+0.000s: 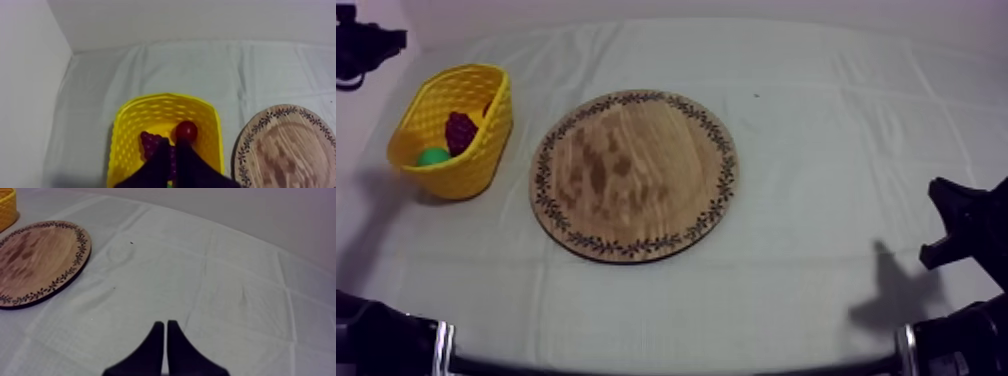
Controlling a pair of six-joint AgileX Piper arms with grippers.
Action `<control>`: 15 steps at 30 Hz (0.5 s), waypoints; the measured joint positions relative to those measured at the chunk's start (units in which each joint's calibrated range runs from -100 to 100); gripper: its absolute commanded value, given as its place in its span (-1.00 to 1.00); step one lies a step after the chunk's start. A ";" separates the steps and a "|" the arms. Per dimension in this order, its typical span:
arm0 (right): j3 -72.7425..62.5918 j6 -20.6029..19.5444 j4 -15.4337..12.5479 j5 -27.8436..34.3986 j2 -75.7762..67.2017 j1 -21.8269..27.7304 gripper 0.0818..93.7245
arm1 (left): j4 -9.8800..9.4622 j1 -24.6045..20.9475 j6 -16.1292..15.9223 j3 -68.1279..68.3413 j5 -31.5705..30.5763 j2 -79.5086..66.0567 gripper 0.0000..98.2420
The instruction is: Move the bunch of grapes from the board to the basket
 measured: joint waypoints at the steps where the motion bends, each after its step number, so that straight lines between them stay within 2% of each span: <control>1: 0.00 0.00 0.00 0.00 0.00 0.00 -0.99 | 0.22 -0.21 -0.24 1.75 -1.30 -2.14 -0.99; 7: 0.00 0.00 0.00 0.00 0.00 0.00 -0.99 | 0.22 -0.88 0.68 17.49 -8.35 -16.16 -1.00; 15: 0.00 0.00 0.00 0.00 0.00 0.00 -0.99 | 0.17 -0.70 -2.05 37.13 -9.65 -36.42 -1.00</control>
